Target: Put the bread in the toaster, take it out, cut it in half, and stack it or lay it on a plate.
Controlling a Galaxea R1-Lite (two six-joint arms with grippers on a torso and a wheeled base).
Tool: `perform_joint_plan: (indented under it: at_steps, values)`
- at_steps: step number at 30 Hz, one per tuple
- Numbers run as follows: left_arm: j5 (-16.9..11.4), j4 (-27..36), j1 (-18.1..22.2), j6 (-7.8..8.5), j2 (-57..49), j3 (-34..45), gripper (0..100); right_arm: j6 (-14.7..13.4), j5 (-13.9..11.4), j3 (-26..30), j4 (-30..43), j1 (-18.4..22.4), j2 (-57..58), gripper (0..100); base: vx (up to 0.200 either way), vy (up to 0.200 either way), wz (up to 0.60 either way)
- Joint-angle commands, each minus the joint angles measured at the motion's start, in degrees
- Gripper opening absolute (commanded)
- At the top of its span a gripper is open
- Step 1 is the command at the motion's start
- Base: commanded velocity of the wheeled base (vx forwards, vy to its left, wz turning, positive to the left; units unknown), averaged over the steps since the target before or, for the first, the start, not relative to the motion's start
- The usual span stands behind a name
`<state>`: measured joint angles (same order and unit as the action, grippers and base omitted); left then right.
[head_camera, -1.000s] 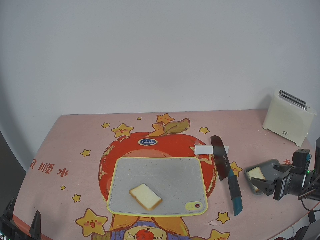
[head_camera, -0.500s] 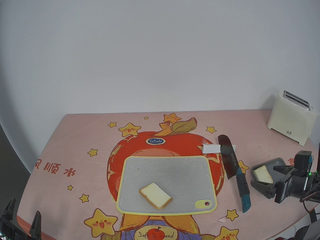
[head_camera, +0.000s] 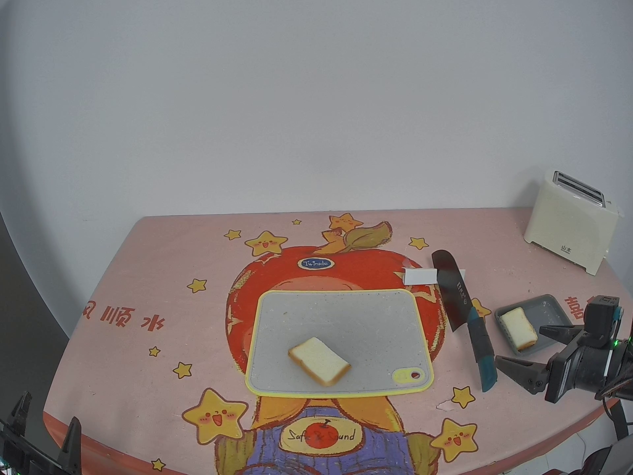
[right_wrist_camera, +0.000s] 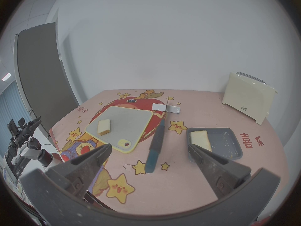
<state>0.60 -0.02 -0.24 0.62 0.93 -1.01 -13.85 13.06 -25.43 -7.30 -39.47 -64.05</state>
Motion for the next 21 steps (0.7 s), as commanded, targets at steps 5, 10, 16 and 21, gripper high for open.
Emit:
perform_joint_plan:
  at_steps: [5,10,16,21]
  values:
    - [0.11,-0.06,-0.02,-0.09,-0.57,0.92,100,3.83,-0.14,-5.86,0.1,-3.59,-8.2,100,0.0,0.04,0.0]
    - [0.02,-0.06,-0.02,-0.09,-0.57,0.92,100,3.92,0.04,-10.87,0.01,-7.55,-16.81,100,0.0,0.12,0.0]
    - [0.02,0.02,-0.02,-0.09,-0.57,0.92,100,3.48,0.13,-13.33,-0.87,-11.42,-25.07,100,0.0,0.0,0.0]
    - [0.02,-0.06,-0.02,-0.09,-0.57,0.92,100,3.3,0.13,-14.56,-1.05,-15.19,-30.87,100,0.0,0.0,0.0]
